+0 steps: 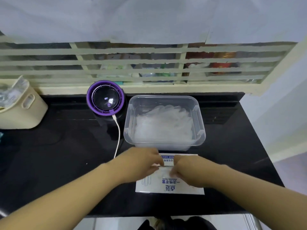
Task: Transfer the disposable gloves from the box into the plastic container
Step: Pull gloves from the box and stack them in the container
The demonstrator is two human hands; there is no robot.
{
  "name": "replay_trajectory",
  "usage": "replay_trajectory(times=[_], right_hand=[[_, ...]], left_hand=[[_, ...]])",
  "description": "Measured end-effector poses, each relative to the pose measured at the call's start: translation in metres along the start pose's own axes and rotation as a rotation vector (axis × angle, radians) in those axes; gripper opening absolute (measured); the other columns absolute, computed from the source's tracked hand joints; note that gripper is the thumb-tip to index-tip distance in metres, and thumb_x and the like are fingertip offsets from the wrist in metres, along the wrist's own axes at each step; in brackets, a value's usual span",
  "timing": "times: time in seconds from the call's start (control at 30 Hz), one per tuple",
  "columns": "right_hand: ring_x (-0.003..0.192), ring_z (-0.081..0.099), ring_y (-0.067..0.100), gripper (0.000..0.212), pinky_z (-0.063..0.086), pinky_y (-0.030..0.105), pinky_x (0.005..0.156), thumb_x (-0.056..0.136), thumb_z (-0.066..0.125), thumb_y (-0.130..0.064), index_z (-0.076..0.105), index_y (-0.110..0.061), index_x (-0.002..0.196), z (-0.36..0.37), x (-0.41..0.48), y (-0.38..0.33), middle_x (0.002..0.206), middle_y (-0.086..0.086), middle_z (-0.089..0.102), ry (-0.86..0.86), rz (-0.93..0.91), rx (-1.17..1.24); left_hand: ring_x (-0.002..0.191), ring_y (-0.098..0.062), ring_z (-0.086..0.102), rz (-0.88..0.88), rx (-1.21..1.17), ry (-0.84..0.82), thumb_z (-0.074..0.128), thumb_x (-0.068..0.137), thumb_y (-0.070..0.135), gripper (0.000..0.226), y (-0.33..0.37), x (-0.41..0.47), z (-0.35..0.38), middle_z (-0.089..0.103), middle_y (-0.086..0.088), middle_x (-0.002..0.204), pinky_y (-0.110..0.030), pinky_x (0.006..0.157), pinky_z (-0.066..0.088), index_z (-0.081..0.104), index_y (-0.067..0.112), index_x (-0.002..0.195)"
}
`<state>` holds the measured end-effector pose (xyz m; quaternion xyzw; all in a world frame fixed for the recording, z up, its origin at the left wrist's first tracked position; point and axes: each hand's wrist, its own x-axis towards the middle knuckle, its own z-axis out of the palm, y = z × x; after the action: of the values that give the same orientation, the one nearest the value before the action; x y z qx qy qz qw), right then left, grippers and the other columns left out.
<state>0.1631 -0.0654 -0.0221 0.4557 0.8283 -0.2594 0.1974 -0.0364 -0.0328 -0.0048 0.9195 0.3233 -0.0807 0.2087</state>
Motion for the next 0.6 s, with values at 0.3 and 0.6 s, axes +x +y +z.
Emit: replay_trajectory(times=[0.3,0.6], right_hand=[[0.092,0.052,0.023,0.031,0.046,0.031,0.074,0.098,0.042,-0.042,0.047,-0.040,0.129,0.031,0.011,0.011,0.110,-0.003,0.042,0.188,-0.068,-0.039],[0.081,0.054,0.019,0.021,0.045,0.030,0.071,0.094,0.055,-0.034,0.070,-0.022,0.101,0.043,0.019,0.004,0.104,0.000,0.053,0.385,-0.055,0.078]], left_hand=[[0.147,-0.019,-0.001,-0.012,0.177,-0.101,0.052,0.090,0.057,0.061,-0.012,-0.004,0.059,0.003,0.003,0.159,-0.043,0.120,0.000,0.033,0.039,0.145],[0.148,-0.012,0.003,-0.029,0.132,-0.043,0.055,0.086,0.059,0.081,-0.012,-0.007,0.062,0.006,0.010,0.160,-0.033,0.117,-0.002,0.016,0.032,0.151]])
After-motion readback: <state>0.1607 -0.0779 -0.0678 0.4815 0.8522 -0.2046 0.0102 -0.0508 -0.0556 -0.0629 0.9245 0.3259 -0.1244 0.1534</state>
